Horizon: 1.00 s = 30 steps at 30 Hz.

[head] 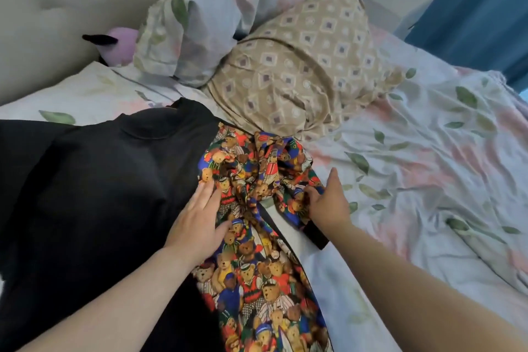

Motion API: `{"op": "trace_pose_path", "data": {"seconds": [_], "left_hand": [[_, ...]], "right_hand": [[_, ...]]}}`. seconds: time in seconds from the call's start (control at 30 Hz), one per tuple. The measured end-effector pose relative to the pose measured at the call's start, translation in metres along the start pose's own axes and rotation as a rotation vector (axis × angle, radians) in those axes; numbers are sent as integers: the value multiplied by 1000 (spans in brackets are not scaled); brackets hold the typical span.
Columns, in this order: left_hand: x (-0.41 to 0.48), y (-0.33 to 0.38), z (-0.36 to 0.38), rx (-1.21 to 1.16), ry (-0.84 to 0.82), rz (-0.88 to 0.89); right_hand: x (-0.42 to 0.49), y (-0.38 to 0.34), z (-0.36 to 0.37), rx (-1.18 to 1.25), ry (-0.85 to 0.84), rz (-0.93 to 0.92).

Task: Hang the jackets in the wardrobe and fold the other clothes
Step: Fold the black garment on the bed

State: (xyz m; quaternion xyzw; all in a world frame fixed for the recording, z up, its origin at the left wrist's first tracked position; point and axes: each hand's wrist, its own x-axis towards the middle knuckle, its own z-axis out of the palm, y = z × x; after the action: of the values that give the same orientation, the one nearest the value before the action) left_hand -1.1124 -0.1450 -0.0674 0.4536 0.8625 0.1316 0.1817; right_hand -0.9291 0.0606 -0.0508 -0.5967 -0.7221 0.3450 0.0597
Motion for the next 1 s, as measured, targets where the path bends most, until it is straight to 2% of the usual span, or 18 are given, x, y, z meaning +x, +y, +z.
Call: {"op": "trace_pose_path", "data": {"seconds": [0.07, 0.13, 0.2, 0.27, 0.43, 0.53, 0.6, 0.73, 0.77, 0.8, 0.87, 0.9, 0.93, 1.0], "left_hand": [[25, 4, 24, 37, -33, -26], [29, 3, 48, 191, -74, -37], [26, -3, 64, 294, -36, -17], [26, -7, 67, 295, -20, -14], [25, -5, 63, 315, -42, 1], [23, -4, 62, 295, -34, -7], [23, -5, 63, 293, -27, -10], [24, -1, 61, 299, -4, -12], [26, 1, 58, 288, 11, -13], [28, 4, 56, 261, 43, 5], [33, 13, 55, 223, 46, 85], [34, 19, 55, 248, 3, 127], [33, 25, 56, 281, -39, 156], [33, 32, 62, 344, -72, 172]], "right_hand": [[27, 1, 0, 118, -69, 109], [35, 5, 1, 267, -218, 165], [40, 12, -2, 210, -241, 81], [48, 15, -17, 76, -116, -65], [85, 42, -96, -29, 282, -264], [93, 95, -142, -198, 372, -275], [89, 134, -157, -286, 327, -218], [77, 170, -152, -689, -137, 28], [74, 166, -147, -705, -151, 74], [72, 159, -142, -692, -83, 74], [62, 139, -127, -698, 129, -16], [56, 128, -116, -709, 173, -105], [49, 118, -103, -683, 144, -227], [36, 97, -76, -589, -66, -441]]}}
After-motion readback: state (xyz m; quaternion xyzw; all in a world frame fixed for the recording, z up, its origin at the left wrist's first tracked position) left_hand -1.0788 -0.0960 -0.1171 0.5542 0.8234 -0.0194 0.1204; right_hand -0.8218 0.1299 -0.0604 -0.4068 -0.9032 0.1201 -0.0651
